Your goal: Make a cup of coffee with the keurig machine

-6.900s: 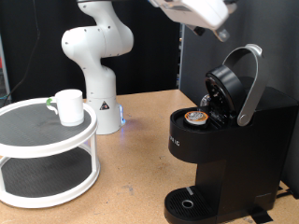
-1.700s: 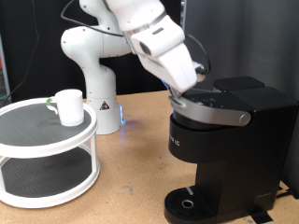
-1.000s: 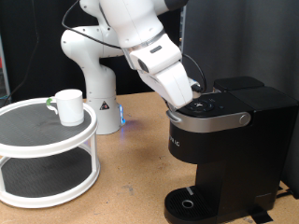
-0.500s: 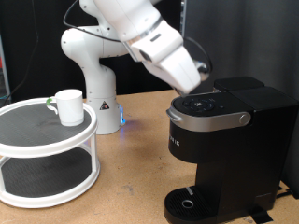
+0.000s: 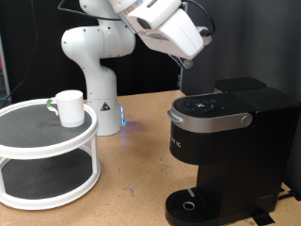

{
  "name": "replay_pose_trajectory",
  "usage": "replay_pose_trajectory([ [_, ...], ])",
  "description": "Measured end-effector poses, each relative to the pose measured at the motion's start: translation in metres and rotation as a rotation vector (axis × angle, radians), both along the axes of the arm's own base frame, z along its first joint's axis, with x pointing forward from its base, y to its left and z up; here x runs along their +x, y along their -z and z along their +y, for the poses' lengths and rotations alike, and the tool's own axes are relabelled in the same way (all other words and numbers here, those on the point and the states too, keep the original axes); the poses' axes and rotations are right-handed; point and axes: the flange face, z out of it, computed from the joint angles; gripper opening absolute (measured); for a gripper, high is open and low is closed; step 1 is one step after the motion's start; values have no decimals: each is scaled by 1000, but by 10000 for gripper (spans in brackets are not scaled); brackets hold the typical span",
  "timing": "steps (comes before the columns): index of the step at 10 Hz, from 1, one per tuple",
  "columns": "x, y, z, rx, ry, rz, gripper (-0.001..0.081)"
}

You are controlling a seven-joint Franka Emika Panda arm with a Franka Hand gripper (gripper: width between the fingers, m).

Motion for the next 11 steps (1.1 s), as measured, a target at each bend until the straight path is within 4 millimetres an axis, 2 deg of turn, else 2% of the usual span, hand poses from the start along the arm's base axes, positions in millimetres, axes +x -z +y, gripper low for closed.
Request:
replay_pose_trajectory([
  [2,-9,8,-2,-76,-81,61,2],
  [4,-25,12,-13,-126,-201,134,2],
  [7,-50,-2,-36,-146,-360,155,2],
  [9,-41,3,-36,-122,-240,94,2],
  [11,-54,9,-46,-38,-100,90,2],
])
